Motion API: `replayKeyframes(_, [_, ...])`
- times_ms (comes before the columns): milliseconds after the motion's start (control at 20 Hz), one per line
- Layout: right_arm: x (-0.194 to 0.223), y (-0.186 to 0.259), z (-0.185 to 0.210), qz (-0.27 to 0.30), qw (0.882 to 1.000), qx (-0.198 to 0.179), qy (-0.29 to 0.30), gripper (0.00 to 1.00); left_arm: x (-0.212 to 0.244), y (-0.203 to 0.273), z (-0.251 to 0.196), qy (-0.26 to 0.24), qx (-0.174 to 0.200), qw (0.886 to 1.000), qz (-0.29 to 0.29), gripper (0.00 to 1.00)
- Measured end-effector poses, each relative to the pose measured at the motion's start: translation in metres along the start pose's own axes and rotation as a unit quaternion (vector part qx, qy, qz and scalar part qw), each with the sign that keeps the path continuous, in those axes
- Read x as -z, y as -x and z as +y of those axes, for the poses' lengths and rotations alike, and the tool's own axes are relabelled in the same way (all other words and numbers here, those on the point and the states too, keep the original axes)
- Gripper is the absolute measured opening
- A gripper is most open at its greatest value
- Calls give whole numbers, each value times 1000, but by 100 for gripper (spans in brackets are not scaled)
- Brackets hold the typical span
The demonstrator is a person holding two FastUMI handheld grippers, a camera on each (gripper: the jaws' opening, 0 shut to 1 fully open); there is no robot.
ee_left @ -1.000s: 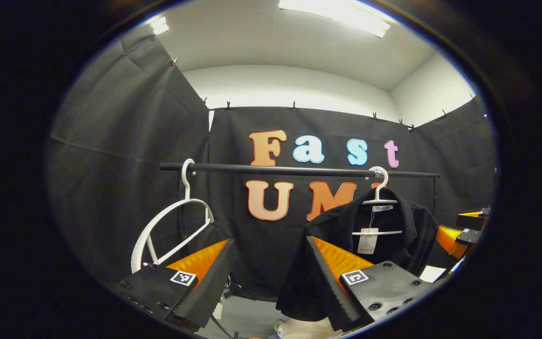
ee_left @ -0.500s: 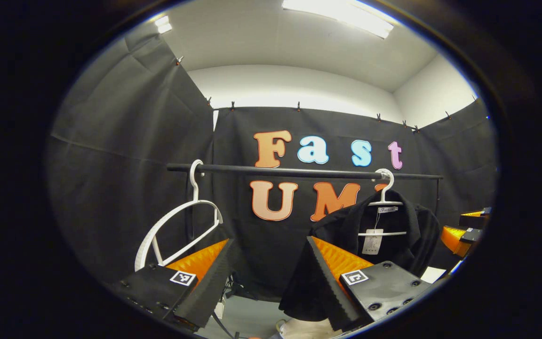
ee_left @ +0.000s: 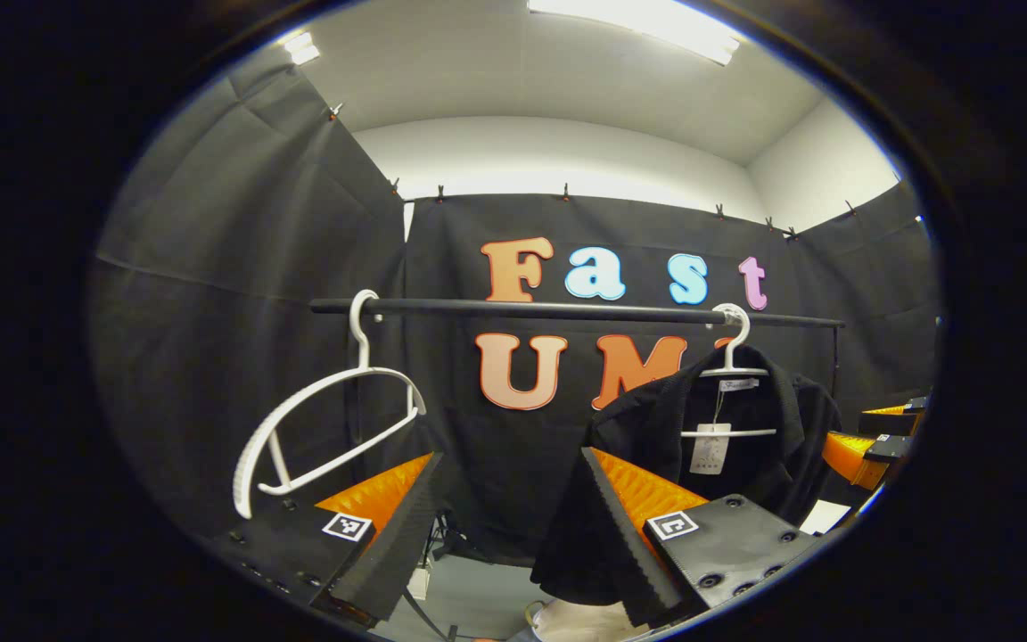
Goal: Grasp the clothes on the hanger with both hands and then place them into the laundry hamper below.
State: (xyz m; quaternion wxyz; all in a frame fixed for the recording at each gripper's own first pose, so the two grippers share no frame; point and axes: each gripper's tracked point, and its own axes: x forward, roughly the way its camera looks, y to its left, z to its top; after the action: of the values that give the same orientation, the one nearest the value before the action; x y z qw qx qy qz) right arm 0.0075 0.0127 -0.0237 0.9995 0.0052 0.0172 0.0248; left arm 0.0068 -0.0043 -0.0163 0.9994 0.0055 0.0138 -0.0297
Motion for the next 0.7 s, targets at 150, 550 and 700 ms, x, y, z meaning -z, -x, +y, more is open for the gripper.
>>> replayKeyframes(150, [6, -5, 3, 0, 1000, 7, -5, 91, 11, -17, -28, 10, 45, 999, 5, 96])
replayKeyframes(550, [29, -38, 4, 14, 999, 33, -14, 90, 52, -59, -89, 22, 137, 990, 24, 96])
replayKeyframes(700, [45, -53, 6, 23, 999, 40, -18, 86, 77, -73, -107, 16, 154, 987, 33, 100])
